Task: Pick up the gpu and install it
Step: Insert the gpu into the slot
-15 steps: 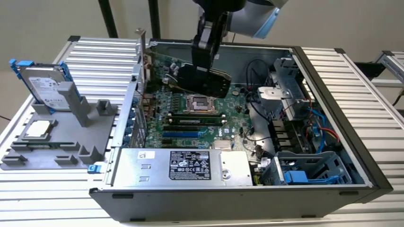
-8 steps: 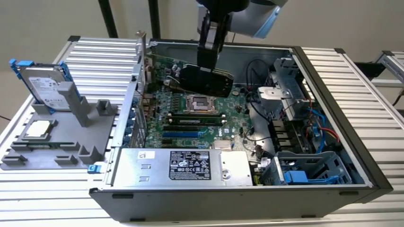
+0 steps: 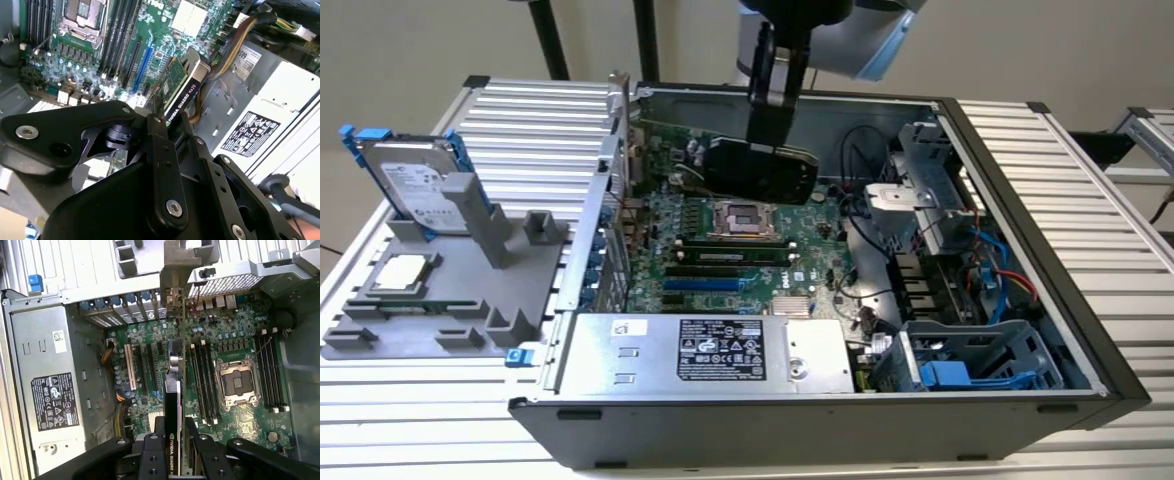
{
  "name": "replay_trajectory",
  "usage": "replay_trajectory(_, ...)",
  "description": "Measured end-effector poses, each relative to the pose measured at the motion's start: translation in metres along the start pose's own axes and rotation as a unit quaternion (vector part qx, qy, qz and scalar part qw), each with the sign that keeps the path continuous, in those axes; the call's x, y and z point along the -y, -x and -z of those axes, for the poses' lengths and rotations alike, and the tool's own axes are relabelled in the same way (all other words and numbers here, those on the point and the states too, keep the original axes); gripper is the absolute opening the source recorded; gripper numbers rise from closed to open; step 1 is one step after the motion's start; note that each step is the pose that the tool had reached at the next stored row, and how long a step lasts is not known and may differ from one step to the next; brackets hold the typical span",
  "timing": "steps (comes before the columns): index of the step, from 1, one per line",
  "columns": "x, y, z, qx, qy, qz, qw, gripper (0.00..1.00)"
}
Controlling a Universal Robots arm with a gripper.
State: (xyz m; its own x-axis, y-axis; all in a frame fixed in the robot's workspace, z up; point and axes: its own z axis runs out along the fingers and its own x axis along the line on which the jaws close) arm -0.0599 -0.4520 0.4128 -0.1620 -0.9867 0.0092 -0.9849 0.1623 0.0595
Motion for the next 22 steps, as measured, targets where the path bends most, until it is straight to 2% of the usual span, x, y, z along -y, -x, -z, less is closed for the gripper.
replay_trajectory(3,0.0009,0.0001,0.0,-0.0007,-0.0001,0.013,0.9999,0.0)
replay_trajectory(9,0.003,0.0005,0.0002,-0.0027,-0.0004,0.045,0.999,0.0)
replay_trajectory(22,0.0052,0.0009,0.0003,-0.0054,-0.0008,0.091,0.9958,0.0)
